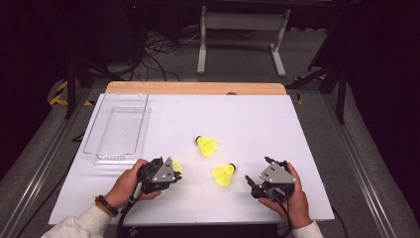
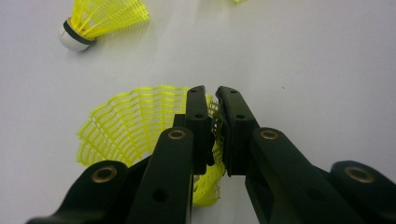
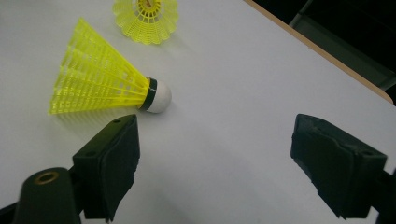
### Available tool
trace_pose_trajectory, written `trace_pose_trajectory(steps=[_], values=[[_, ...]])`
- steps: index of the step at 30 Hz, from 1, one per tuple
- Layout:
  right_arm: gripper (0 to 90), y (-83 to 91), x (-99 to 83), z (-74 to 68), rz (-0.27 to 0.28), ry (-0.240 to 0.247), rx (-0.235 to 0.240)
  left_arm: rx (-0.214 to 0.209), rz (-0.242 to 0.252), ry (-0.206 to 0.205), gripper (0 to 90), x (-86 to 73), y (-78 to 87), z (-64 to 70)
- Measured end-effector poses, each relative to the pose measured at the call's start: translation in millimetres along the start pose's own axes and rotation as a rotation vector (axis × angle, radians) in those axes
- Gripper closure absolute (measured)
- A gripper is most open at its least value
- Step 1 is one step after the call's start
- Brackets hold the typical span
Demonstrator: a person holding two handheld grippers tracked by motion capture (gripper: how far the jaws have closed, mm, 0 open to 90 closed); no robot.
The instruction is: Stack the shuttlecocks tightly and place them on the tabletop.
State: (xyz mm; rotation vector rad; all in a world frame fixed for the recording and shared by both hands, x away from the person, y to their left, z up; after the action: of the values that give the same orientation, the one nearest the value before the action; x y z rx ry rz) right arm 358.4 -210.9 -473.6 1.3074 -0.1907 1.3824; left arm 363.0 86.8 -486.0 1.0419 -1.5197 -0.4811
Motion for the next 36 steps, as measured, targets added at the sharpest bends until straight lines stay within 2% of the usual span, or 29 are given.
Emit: trace_pose_trajectory(steps=[7, 14, 21, 30, 36], values=[[16.6, 0.2, -0.3, 0.4, -0.002, 0.001, 0.0, -0.002, -0.014, -0.025, 82.6, 3.0, -7.7, 6.2], [16.9, 1.3, 0.7, 0.2, 0.004, 0.007, -0.006, 0.0, -0.037, -0.069, 82.1, 10.0, -17.1, 11.4], [16.8, 1.9, -0.3, 0.4, 0.002, 0.007, -0.007, -0.014, -0.045, -0.083, 79.9, 14.2, -22.2, 13.2], [16.7, 1.8, -0.9, 0.4, -0.001, 0.007, -0.007, -0.029, -0.039, -0.065, 72.1, 15.4, -24.7, 14.2], [16.7, 1.6, -1.2, 0.5, -0.003, 0.006, -0.006, -0.043, -0.008, -0.055, 69.5, 17.6, -18.4, 13.0]])
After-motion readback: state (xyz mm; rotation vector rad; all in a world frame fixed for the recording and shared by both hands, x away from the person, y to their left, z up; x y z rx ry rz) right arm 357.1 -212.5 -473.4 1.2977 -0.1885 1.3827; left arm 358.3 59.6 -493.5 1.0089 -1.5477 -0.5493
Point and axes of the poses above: each handheld gripper's, and its own axes: y roughly backward along the jaws, x roughly out of its top, z roughly to its right, the point moved 7 cm from there along -y, roughly forward along the jaws, and after that the axes turned 2 degrees about -z, right-handed, at the moved point
